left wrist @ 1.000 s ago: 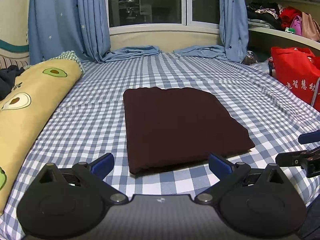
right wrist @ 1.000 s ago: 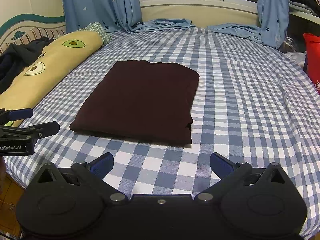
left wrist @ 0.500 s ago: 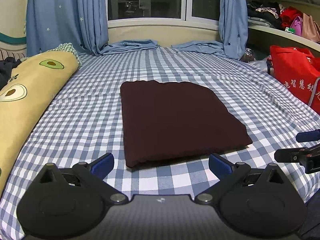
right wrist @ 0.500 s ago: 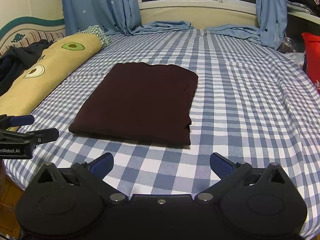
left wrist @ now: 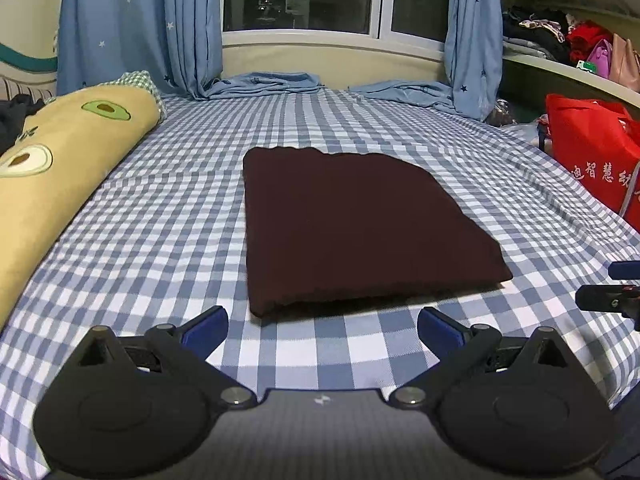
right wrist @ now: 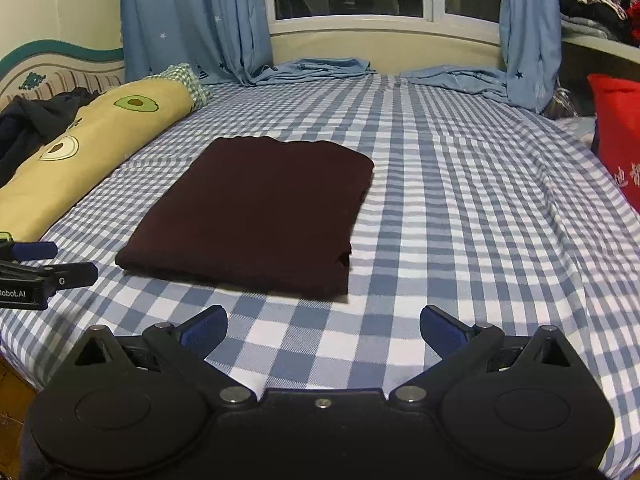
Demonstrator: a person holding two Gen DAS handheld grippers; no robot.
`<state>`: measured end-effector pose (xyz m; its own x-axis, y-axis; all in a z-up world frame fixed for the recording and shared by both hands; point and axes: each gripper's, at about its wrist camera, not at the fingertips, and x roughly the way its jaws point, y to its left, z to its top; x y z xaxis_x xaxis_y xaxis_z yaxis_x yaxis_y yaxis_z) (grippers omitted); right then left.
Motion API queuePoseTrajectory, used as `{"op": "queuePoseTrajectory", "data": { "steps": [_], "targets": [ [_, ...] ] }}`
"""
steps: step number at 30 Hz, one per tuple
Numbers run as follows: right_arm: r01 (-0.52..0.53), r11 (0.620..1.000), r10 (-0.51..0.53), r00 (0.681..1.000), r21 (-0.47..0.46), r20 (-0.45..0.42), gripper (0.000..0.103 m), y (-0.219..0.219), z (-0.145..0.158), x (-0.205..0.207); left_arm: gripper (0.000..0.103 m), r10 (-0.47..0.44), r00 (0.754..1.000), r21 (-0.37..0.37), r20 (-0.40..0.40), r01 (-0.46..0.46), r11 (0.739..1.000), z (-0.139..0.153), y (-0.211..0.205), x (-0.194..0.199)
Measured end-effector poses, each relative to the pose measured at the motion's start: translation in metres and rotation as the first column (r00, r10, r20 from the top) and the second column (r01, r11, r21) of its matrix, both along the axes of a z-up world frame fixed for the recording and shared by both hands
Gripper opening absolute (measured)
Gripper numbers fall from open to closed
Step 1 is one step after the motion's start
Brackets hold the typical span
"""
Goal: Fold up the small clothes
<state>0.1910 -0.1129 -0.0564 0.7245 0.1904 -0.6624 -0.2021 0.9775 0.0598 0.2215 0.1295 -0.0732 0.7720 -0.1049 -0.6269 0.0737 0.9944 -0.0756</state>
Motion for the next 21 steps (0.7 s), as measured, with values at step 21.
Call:
{"op": "queuePoseTrajectory", "data": {
  "steps": [21],
  "targets": [
    [0.0,0.997,-0.01,0.993,0.078,0.119,0.102,-0.012,-0.023,-0.015,0.102,0.006,1.0,-0.032,0.027,-0.005,0.999,-0.019,-0.009,-0.009]
  ]
}}
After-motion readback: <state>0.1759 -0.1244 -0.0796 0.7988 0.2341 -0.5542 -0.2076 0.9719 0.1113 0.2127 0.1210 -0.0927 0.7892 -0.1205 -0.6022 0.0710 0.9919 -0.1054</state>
